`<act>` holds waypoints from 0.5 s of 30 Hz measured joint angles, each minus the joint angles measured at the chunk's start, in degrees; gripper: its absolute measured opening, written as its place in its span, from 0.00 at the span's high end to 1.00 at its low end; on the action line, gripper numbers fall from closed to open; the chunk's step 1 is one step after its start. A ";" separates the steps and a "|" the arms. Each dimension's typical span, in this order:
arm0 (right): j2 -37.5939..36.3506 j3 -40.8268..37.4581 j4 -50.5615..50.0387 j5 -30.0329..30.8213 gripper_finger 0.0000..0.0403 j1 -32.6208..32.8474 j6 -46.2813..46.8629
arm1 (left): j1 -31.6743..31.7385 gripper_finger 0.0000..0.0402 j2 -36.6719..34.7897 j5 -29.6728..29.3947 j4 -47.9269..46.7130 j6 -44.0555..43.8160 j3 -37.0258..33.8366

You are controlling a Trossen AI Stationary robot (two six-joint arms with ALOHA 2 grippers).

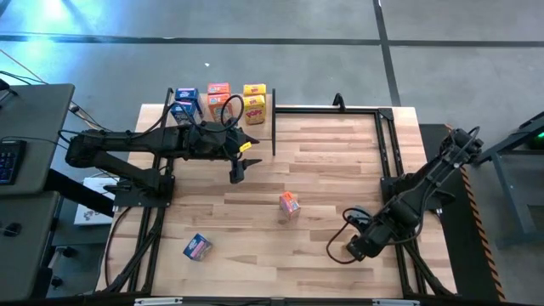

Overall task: Stack cereal on shelf
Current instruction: Put the yellow cereal box on the shelf aligned with the other yellow cereal boxes

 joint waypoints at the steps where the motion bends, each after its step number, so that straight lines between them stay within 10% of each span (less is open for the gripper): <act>1: 0.01 0.00 -0.16 0.23 0.45 0.14 0.02 | 0.00 0.35 0.00 0.00 0.00 0.00 0.00; 15: -0.03 4.49 -6.44 2.27 0.37 0.66 -0.53 | -0.01 0.35 0.00 0.02 -0.02 0.00 0.00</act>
